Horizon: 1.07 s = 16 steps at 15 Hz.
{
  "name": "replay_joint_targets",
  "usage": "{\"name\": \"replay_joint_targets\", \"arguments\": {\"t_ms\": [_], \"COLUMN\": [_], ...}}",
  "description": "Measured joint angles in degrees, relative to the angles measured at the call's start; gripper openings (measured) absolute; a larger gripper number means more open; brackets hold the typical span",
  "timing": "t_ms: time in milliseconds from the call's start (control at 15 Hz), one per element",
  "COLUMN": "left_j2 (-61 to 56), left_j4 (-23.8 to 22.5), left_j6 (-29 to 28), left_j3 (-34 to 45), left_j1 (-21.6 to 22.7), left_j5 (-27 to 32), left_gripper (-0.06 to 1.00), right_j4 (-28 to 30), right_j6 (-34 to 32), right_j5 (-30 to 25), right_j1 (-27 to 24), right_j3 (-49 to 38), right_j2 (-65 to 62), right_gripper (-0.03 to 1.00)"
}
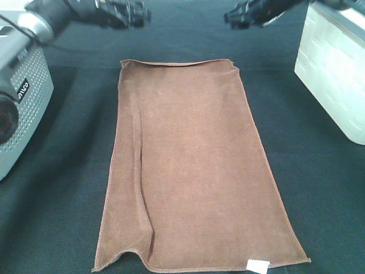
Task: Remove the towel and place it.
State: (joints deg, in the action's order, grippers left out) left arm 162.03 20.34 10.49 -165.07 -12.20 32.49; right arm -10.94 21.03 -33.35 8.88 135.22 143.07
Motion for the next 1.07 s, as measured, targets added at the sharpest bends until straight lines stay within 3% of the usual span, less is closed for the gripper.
{"name": "replay_joint_targets", "arguments": {"t_ms": [133,267,400,533,667,733,867,1067], "left_j2": [-3.78,-7.05,-10.26,-12.95,-14.5,-15.47,-15.87,-16.39], "left_j4": [-2.81,-9.17,-16.5,-19.37,-19.42,-19.31,-17.48,-8.19], "left_j6": [-2.75,-9.11,-15.41,-17.13,-17.19,-17.19,-17.3,-17.42], "left_j3": [-0.17,-0.17,-0.17,-0.57,-0.57,-0.57,-0.57,-0.57], "left_j1": [0.11,0.06,0.0,0.11,0.11,0.06,0.06,0.06], "left_j5": [4.98,11.46,19.77,28.25,34.26,36.61,37.01,37.07], "left_gripper": [0.7,0.7,0.7,0.7,0.7,0.7,0.7,0.7], "right_j4": [1.83,2.23,2.75,3.72,4.3,5.1,6.47,7.85], "right_j6": [-2.52,-3.61,-5.73,-8.02,-8.77,-9.74,-10.26,-12.78], "right_j5": [-4.18,-9.4,-14.55,-19.37,-23.84,-29.22,-34.66,-35.92], "right_j1": [-0.06,-0.06,-0.06,-0.06,-0.06,-0.06,-0.06,-0.06], "right_j3": [0.0,0.0,0.0,0.0,0.0,0.0,-0.86,-9.91], "right_j2": [-2.75,-4.76,-6.93,-9.34,-11.12,-12.26,-13.98,-20.8], "right_gripper": [0.52,0.52,0.52,0.52,0.52,0.52,0.52,0.52]}}
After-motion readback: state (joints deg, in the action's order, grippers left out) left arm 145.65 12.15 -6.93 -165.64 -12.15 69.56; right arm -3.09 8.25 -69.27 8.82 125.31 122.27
